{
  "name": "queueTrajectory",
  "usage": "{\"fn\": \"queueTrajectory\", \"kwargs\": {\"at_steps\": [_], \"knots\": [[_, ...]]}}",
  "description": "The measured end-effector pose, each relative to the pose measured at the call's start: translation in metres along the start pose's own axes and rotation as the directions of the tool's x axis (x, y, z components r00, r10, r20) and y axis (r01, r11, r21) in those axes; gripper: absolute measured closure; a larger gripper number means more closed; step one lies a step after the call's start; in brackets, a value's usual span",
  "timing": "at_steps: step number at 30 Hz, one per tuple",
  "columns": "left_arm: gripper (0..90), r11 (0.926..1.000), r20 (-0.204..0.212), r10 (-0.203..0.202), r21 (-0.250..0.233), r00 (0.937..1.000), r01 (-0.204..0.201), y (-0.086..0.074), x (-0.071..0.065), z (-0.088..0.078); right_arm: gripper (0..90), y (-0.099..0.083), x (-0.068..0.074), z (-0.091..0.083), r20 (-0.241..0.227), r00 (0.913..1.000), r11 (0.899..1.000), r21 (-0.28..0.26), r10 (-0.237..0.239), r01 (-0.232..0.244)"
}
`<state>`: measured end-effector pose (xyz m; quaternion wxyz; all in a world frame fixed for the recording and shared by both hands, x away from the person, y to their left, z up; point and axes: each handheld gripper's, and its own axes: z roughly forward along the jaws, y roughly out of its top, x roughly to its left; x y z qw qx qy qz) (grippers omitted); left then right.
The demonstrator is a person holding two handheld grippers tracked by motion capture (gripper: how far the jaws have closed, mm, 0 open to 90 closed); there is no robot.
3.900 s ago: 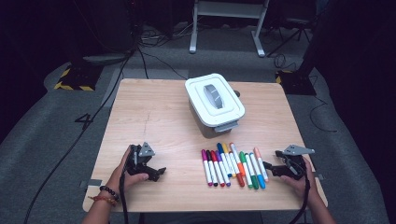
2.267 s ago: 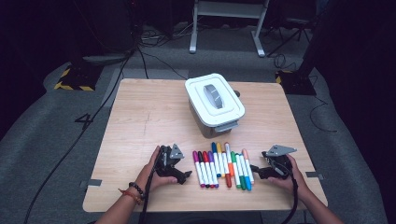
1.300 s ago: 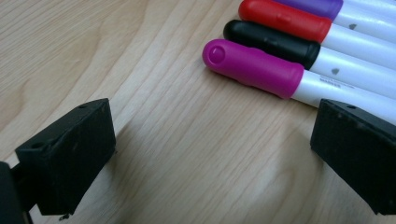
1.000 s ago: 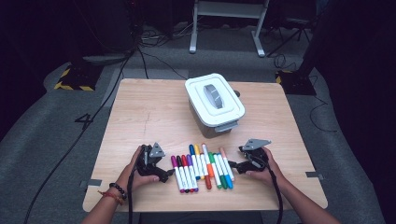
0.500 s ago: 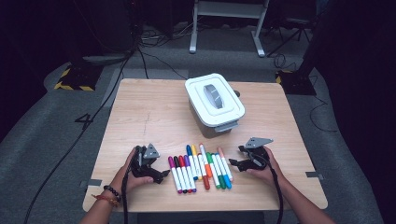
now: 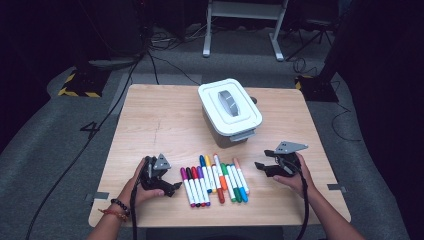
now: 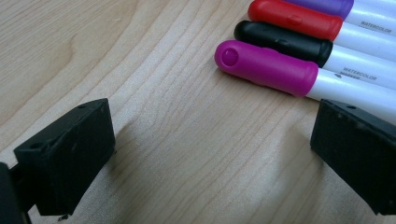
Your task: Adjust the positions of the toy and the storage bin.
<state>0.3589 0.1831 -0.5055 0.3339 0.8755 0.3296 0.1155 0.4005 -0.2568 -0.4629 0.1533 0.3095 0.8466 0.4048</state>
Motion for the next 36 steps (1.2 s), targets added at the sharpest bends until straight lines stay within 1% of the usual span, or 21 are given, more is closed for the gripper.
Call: {"fn": "queueTrajectory", "kwargs": {"at_steps": [1,6,7,8,9,12,13,14,15,16,17,18,19,22,24,26,28,29,30,32,36], "knots": [[0.1,1.0,0.0,0.0,0.0,1.0,0.0,0.0,0.0,0.0,34.9,0.007,-0.004,-0.011,-0.009,0.9999,1.0,-0.025,0.013,-0.014],[0.1,1.0,0.0,0.0,0.0,1.0,0.0,0.0,0.0,0.0,34.5,0.02,-0.009,-0.025,0.007,0.9999,0.999,-0.053,0.013,-0.013],[0.1,1.0,-0.001,-0.001,0.001,1.0,0.001,0.0,0.0,0.0,34.0,0.028,-0.011,-0.031,0.011,0.9998,0.997,-0.071,0.013,-0.013],[0.1,1.0,-0.001,-0.001,0.001,1.0,0.001,0.0,0.0,0.0,34.0,0.028,-0.011,-0.031,0.011,0.9998,0.997,-0.071,0.013,-0.013],[0.1,1.0,-0.001,-0.006,0.0,1.0,0.006,0.0,0.0,0.0,33.5,0.037,-0.012,-0.034,0.028,0.9996,0.997,-0.075,0.011,-0.009],[0.1,1.0,-0.002,-0.006,-0.001,1.0,0.006,0.0,0.0,0.0,33.5,0.045,-0.013,-0.036,0.033,0.9994,0.997,-0.079,0.003,-0.001],[0.1,1.0,-0.001,-0.005,0.0,1.0,0.005,0.0,0.0,0.0,34.2,0.056,-0.014,-0.037,0.048,0.9988,0.997,-0.081,-0.008,0.012],[0.1,1.0,-0.001,-0.005,0.0,1.0,0.005,0.0,0.0,0.0,34.2,0.062,-0.014,-0.037,0.047,0.9988,0.997,-0.077,-0.01,0.014],[0.1,1.0,-0.002,-0.006,0.0,1.0,0.006,0.0,0.0,0.0,34.2,0.062,-0.014,-0.037,0.047,0.9988,0.997,-0.077,-0.01,0.014],[0.1,1.0,-0.002,-0.006,-0.001,1.0,0.006,0.0,0.0,0.0,34.3,0.068,-0.014,-0.037,0.047,0.9988,0.997,-0.079,-0.015,0.019],[0.1,1.0,-0.001,-0.006,-0.001,1.0,0.006,0.0,0.0,0.0,34.4,0.082,-0.014,-0.037,0.06,0.9979,0.997,-0.071,-0.025,0.029],[0.1,1.0,-0.001,-0.006,-0.001,1.0,0.006,0.0,0.0,0.0,34.4,0.082,-0.014,-0.037,0.06,0.9979,0.997,-0.071,-0.025,0.029],[0.1,1.0,-0.002,-0.006,-0.001,1.0,0.006,0.0,0.0,0.0,34.5,0.097,-0.012,-0.036,0.048,0.9984,0.996,-0.084,-0.029,0.033],[0.1,1.0,-0.001,-0.006,-0.001,1.0,0.006,0.0,0.0,0.0,34.5,0.116,-0.009,-0.03,0.06,0.9966,0.995,-0.077,-0.056,0.061],[0.1,1.0,-0.001,-0.006,-0.001,1.0,0.006,0.0,0.0,0.0,34.5,0.128,-0.009,-0.023,0.039,0.998,0.996,-0.078,-0.05,0.053],[0.1,1.0,-0.001,-0.006,-0.001,1.0,0.006,0.0,0.0,0.0,34.6,0.139,-0.009,-0.013,0.047,0.9973,0.996,-0.071,-0.057,0.06],[0.1,1.0,-0.001,-0.006,-0.001,1.0,0.006,0.0,0.0,0.0,34.7,0.144,-0.009,-0.008,0.062,0.9957,0.995,-0.063,-0.069,0.073],[0.1,1.0,-0.001,-0.006,-0.001,1.0,0.006,0.0,0.0,0.0,34.7,0.153,-0.011,0.004,0.052,0.9973,0.997,-0.049,-0.053,0.056],[0.1,1.0,0.0,-0.006,-0.001,1.0,0.006,0.0,0.0,0.0,34.7,0.153,-0.011,0.004,0.052,0.9973,0.997,-0.049,-0.053,0.056],[0.1,1.0,0.0,-0.005,0.0,1.0,0.005,0.0,0.0,0.0,34.9,0.163,-0.013,0.018,0.052,0.9974,0.998,-0.042,-0.049,0.051],[0.1,1.0,-0.001,-0.003,0.0,1.0,0.003,0.0,0.0,0.0,34.9,0.173,-0.014,0.034,0.044,0.9981,0.998,-0.037,-0.042,0.044]]}}
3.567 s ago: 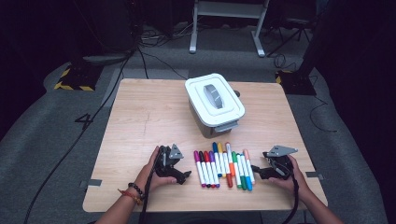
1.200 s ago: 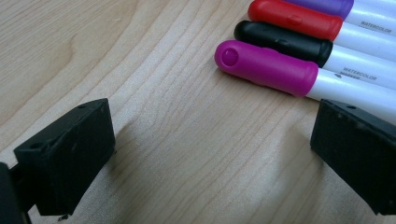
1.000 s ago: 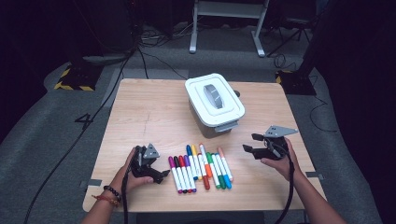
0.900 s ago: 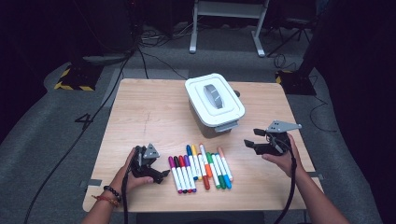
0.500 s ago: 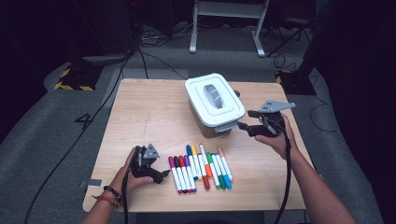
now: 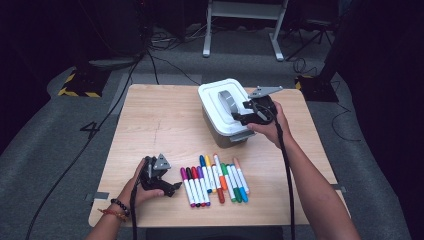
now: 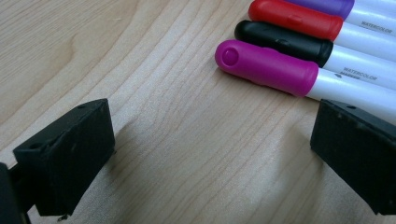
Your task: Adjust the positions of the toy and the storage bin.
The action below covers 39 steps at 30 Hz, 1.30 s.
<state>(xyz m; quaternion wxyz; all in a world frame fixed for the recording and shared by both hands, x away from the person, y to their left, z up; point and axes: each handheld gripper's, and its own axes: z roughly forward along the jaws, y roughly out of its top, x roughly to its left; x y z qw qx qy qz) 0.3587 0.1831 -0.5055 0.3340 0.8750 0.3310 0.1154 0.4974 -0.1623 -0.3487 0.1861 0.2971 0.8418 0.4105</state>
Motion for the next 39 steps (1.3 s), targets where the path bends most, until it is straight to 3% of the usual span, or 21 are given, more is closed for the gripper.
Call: {"fn": "queueTrajectory", "kwargs": {"at_steps": [4,5,9,12,15,17,19,30,39], "knots": [[0.1,1.0,0.001,-0.002,0.0,1.0,0.002,0.0,0.0,0.0,35.2,0.004,0.001,0.015,0.017,0.9999,1.0,0.024,0.001,-0.001],[0.1,1.0,0.001,-0.003,0.0,1.0,0.003,0.0,0.0,0.0,35.4,0.004,-0.001,0.027,0.044,0.999,0.999,0.046,0.008,-0.01],[0.1,1.0,0.0,-0.002,-0.001,1.0,0.002,0.0,0.0,0.0,37.6,0.003,-0.006,0.041,0.049,0.9974,0.998,0.041,0.053,-0.055],[0.1,1.0,0.0,-0.002,0.0,1.0,0.002,0.0,0.0,0.0,47.6,0.004,-0.01,0.047,0.071,0.9947,0.997,0.023,0.075,-0.077],[0.0,1.0,0.002,-0.003,-0.002,1.0,0.003,0.0,0.0,0.0,55.9,0.005,-0.009,0.05,0.079,0.9955,0.998,0.029,0.052,-0.055],[0.1,1.0,0.001,0.004,0.0,1.0,-0.004,-0.001,0.0,0.0,61.6,0.007,-0.005,0.049,0.075,0.9969,0.999,0.037,0.024,-0.027],[0.0,1.0,0.003,0.005,-0.002,1.0,-0.005,-0.001,0.0,-0.001,61.7,0.007,-0.003,0.049,0.087,0.9962,0.999,0.043,0.01,-0.014],[0.1,1.0,0.003,0.004,-0.002,1.0,-0.004,-0.002,0.0,-0.001,64.3,-0.004,-0.009,0.033,0.051,0.9985,0.999,0.047,0.019,-0.022],[0.1,1.0,0.002,0.004,-0.003,1.0,-0.004,-0.002,-0.001,-0.001,65.8,-0.019,-0.014,0.013,0.031,0.9995,0.999,0.048,-0.005,0.004]]}}
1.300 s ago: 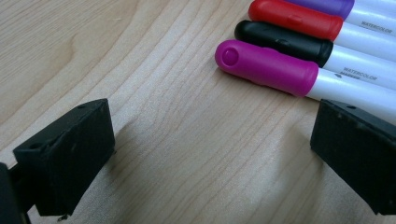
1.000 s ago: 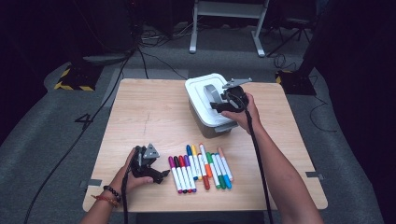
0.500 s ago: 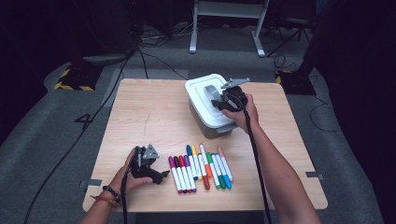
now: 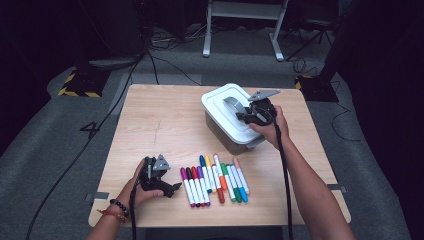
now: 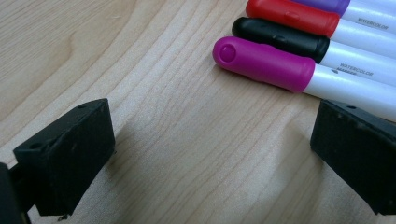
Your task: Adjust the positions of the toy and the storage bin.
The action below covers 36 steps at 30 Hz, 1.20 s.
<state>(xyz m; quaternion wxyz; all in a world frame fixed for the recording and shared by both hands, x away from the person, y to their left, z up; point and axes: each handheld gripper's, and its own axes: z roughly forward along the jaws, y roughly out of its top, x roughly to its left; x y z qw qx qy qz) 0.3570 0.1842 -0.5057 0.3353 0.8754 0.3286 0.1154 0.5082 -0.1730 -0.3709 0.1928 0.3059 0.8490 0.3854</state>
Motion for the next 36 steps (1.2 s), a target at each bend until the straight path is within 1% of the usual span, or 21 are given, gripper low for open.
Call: {"fn": "queueTrajectory", "kwargs": {"at_steps": [7,8,13,14,15,17,25,27,31,34,36], "knots": [[0.1,1.0,0.001,-0.002,0.0,1.0,0.002,0.0,0.0,0.0,67.0,-0.01,-0.009,-0.01,-0.009,0.9999,1.0,-0.01,0.013,-0.013],[0.1,1.0,0.001,-0.002,0.0,1.0,0.002,0.0,0.0,0.0,67.0,-0.014,-0.012,-0.014,-0.011,0.9999,1.0,-0.011,0.01,-0.01],[0.1,1.0,0.001,-0.002,0.0,1.0,0.002,0.0,0.0,0.0,67.0,-0.02,-0.014,-0.021,-0.017,0.9999,1.0,-0.011,0.0,0.0],[0.1,1.0,0.001,-0.002,0.0,1.0,0.002,0.0,0.0,0.0,67.1,-0.023,-0.015,-0.025,-0.027,0.9996,1.0,-0.013,-0.001,0.001],[0.1,1.0,0.001,-0.002,0.0,1.0,0.002,0.0,0.0,0.0,67.1,-0.023,-0.015,-0.025,-0.027,0.9996,1.0,-0.013,-0.001,0.001],[0.1,1.0,0.001,-0.002,0.0,1.0,0.002,0.0,0.0,0.0,67.1,-0.028,-0.016,-0.03,-0.038,0.9993,1.0,-0.014,0.0,0.0],[0.1,1.0,0.001,-0.002,0.0,1.0,0.002,0.0,0.0,0.0,67.2,-0.029,-0.008,-0.037,-0.047,0.9985,1.0,-0.008,-0.029,0.029],[0.1,1.0,0.001,-0.002,0.0,1.0,0.002,0.0,0.0,0.0,67.2,-0.028,-0.003,-0.04,-0.052,0.9979,0.999,-0.009,-0.038,0.038],[0.1,1.0,0.001,-0.002,0.0,1.0,0.002,0.0,0.0,0.0,67.2,-0.026,0.003,-0.043,-0.061,0.9973,0.999,-0.012,-0.039,0.038],[0.1,1.0,0.0,0.0,0.0,1.0,0.0,0.0,0.0,0.0,67.3,-0.026,0.005,-0.045,-0.057,0.9972,0.999,-0.007,-0.05,0.049],[0.1,1.0,0.0,0.0,0.0,1.0,0.0,0.0,0.0,0.0,67.3,-0.027,0.005,-0.045,-0.054,0.9974,0.999,-0.012,-0.048,0.047]]}}
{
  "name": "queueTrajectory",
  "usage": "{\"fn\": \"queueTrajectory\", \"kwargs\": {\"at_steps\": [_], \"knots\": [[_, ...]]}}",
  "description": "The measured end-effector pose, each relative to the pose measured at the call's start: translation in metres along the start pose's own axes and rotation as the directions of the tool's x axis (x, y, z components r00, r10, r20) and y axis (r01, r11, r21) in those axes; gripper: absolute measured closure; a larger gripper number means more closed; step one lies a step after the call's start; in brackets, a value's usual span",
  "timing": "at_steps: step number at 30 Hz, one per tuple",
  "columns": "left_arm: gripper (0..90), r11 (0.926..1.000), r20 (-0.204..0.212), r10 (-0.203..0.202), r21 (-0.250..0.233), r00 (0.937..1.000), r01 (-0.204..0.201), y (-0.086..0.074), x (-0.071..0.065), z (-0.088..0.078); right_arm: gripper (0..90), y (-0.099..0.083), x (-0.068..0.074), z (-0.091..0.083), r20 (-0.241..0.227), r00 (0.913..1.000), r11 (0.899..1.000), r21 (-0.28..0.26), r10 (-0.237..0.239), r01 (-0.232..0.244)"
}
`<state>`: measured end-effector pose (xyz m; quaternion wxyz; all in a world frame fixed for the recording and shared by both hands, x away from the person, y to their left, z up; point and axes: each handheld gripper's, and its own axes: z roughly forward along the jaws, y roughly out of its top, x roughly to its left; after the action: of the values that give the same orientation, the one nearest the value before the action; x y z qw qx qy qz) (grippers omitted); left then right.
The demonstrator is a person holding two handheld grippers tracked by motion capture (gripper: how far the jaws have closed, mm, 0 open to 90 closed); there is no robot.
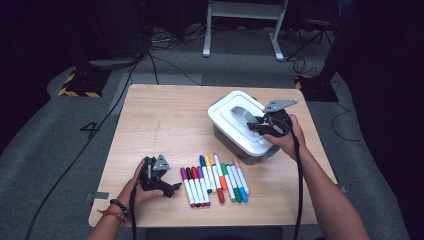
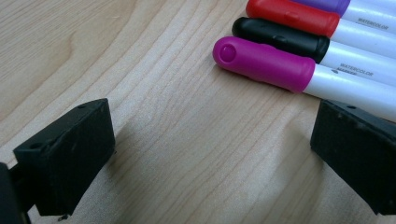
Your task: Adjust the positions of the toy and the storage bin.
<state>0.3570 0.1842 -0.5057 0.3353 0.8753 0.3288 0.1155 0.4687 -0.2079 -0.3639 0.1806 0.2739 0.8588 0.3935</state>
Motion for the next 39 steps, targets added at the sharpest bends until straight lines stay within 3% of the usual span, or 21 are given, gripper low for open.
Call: {"fn": "queueTrajectory", "kwargs": {"at_steps": [4,9,16,25,33,39], "knots": [[0.1,1.0,0.001,-0.002,0.0,1.0,0.002,0.0,0.0,0.0,67.3,-0.003,-0.003,-0.002,-0.017,0.9996,1.0,-0.015,0.023,-0.023],[0.1,1.0,0.001,-0.002,0.0,1.0,0.002,0.0,0.0,0.0,67.3,-0.003,0.0,-0.001,-0.031,0.9994,1.0,-0.009,0.016,-0.016],[0.1,1.0,0.001,-0.002,0.0,1.0,0.002,0.0,0.0,0.0,67.5,0.005,0.001,-0.008,0.005,0.9999,0.999,-0.031,-0.012,0.012],[0.1,1.0,0.001,-0.002,0.0,1.0,0.002,0.0,0.0,0.0,67.5,0.007,-0.016,-0.032,0.066,0.9975,0.995,-0.102,0.027,-0.02],[0.1,1.0,0.001,-0.002,0.0,1.0,0.002,0.0,0.0,0.0,67.5,-0.005,-0.045,-0.062,0.153,0.984,0.988,-0.14,0.092,-0.07],[0.1,1.0,0.001,-0.002,0.0,1.0,0.002,0.0,0.0,0.0,67.5,-0.029,-0.073,-0.087,0.237,0.9589,0.981,-0.15,0.156,-0.123]]}}
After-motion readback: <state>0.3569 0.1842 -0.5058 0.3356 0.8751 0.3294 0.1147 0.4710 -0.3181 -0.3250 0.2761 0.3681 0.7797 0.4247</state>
